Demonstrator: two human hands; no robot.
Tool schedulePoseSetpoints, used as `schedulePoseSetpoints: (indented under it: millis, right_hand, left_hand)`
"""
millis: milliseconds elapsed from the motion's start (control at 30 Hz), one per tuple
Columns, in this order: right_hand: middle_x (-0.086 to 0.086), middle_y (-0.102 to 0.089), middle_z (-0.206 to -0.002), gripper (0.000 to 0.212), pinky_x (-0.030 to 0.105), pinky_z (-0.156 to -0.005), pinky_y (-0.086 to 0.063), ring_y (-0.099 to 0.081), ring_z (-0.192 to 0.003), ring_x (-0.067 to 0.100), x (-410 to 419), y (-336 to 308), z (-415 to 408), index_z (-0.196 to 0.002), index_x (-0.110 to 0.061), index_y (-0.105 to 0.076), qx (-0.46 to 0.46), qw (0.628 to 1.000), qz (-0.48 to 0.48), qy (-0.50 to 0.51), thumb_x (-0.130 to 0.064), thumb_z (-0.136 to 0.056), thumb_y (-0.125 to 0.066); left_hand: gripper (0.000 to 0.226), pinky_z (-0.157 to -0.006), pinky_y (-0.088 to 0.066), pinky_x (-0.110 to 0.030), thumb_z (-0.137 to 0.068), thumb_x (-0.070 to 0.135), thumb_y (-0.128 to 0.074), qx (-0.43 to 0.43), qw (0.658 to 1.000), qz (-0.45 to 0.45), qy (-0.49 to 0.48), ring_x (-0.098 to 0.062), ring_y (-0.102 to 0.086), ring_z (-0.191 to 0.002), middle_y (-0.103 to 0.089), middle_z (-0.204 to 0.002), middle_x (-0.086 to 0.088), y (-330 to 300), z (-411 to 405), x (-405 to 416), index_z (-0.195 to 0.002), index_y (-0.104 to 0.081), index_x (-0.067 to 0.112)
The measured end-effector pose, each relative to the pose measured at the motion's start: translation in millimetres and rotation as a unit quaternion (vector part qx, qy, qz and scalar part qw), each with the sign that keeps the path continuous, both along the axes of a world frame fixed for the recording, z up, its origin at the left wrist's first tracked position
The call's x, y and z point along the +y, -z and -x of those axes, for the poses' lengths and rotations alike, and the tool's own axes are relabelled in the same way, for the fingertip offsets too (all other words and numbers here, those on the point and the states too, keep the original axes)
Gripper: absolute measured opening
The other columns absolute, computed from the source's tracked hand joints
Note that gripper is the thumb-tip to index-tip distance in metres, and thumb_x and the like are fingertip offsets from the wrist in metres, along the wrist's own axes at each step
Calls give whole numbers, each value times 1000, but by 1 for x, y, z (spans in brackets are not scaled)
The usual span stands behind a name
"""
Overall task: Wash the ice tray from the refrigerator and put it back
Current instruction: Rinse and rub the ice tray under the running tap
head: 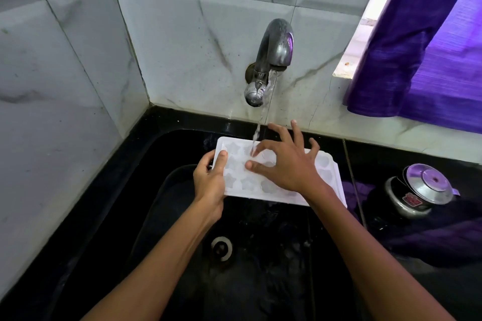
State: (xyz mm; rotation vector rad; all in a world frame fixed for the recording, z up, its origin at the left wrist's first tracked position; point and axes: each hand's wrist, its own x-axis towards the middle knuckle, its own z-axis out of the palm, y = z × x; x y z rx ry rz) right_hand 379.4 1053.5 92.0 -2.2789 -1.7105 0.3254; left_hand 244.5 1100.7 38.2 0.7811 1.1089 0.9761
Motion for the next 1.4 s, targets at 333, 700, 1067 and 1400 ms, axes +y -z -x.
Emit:
schedulePoseSetpoints:
  millis: [333,700,1067,1400]
  right_hand:
    - [-7,-1,-160,34,61,-109,11,26,-142,31,8,4,20,-97,-41,-69,-100,994,42,-3,-66,-77,-57]
    - [-6,7,-159,35,60,-109,12,29,-140,35,7,6,28,-103,-40,-69,-110,992,60,-11,-62,-81,-55]
    - [-6,8,-159,40,60,-109,12,29,-140,34,5,3,32,-107,-42,-67,-86,995,47,9,-67,-80,-52]
    - [-16,-16,-154,28,55,-111,-1,12,-143,20,-5,9,38,-70,-35,-71,14,989,-119,85,-60,-60,-75]
  left_hand:
    - [31,-59,-58,-32,-94,29,-55,-6,999,21,27,-22,-71,-82,-71,-102,-8,5,17,-15,-123,-56,19]
    - [26,-72,-59,-39,-95,25,-52,-34,998,22,55,-24,-71,-90,-72,-103,-7,6,27,-21,-121,-56,23]
    - [18,-65,-59,-36,-94,24,-53,-58,996,17,69,-20,-72,-82,-75,-93,-1,1,35,-17,-110,-60,28]
    - [20,-69,-60,-37,-94,24,-51,-82,994,12,72,-22,-72,-87,-74,-99,-3,-6,40,-20,-113,-58,26]
